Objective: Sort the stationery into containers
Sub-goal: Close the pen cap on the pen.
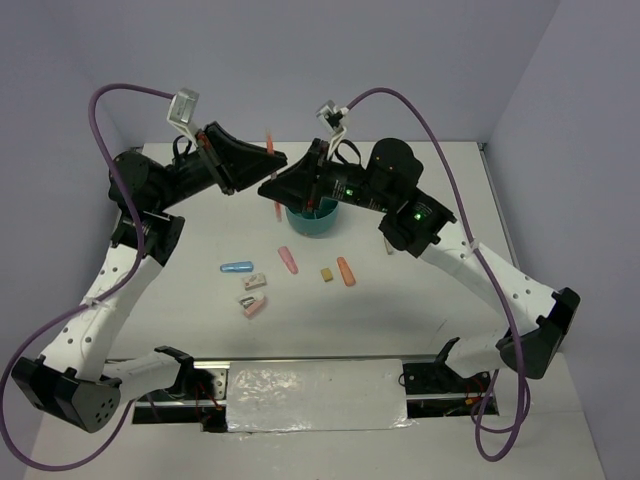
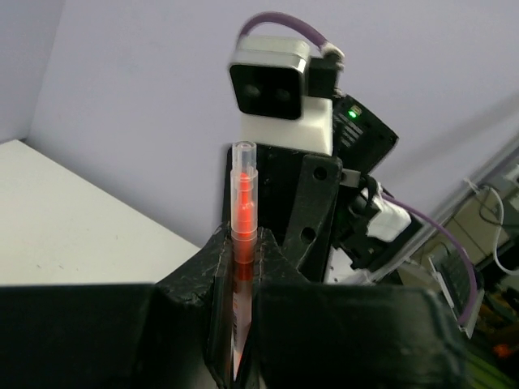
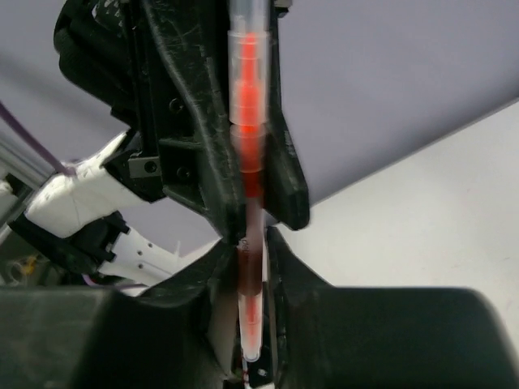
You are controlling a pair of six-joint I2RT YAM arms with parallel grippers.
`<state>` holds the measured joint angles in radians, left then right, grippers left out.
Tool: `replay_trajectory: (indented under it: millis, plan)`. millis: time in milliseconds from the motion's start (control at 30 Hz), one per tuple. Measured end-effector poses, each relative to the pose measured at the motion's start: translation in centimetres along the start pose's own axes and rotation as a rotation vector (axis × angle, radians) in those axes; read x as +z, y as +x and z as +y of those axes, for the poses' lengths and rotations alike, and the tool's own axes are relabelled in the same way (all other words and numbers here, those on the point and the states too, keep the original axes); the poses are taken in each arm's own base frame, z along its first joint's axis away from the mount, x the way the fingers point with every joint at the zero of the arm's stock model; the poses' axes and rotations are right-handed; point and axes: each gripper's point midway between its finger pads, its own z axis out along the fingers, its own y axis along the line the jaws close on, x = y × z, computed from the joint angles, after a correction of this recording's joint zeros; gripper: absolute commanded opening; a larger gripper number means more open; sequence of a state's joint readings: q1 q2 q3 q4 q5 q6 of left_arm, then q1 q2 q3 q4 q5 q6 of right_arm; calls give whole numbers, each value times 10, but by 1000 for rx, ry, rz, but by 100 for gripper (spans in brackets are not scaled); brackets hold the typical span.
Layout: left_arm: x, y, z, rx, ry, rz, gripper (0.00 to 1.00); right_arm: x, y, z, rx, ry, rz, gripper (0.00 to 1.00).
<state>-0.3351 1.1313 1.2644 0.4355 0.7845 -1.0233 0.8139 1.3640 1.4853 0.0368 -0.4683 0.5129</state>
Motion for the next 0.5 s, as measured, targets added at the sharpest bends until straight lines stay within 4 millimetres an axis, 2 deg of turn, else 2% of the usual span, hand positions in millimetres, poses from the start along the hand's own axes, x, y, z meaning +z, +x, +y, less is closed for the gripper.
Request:
replay_trajectory:
  millis: [67,100,167,200,300,400,500]
  plan:
    - [0,-1,1,-3,-7,-6,0,1,-1,4,5,-20,2,0]
    - [0,-1,2,-4,-11,-8,2,2,-1,4,10,-21,2,0]
    - [0,-2,3,-7,-20,-12,19,2,-1,5,17,-26,3,0]
    - [0,-1,4,-10,-24,-12,39,2,0,5,18,-23,3,0]
    - [0,1,7,-24,-43,-4,70,2,0,1,16,-9,2,0]
    - [1,-1,8,-25,-68,3,92,2,0,-2,13,6,2,0]
    - [4,-12,4,-1,-83,-11,95,2,3,-5,11,21,10,0]
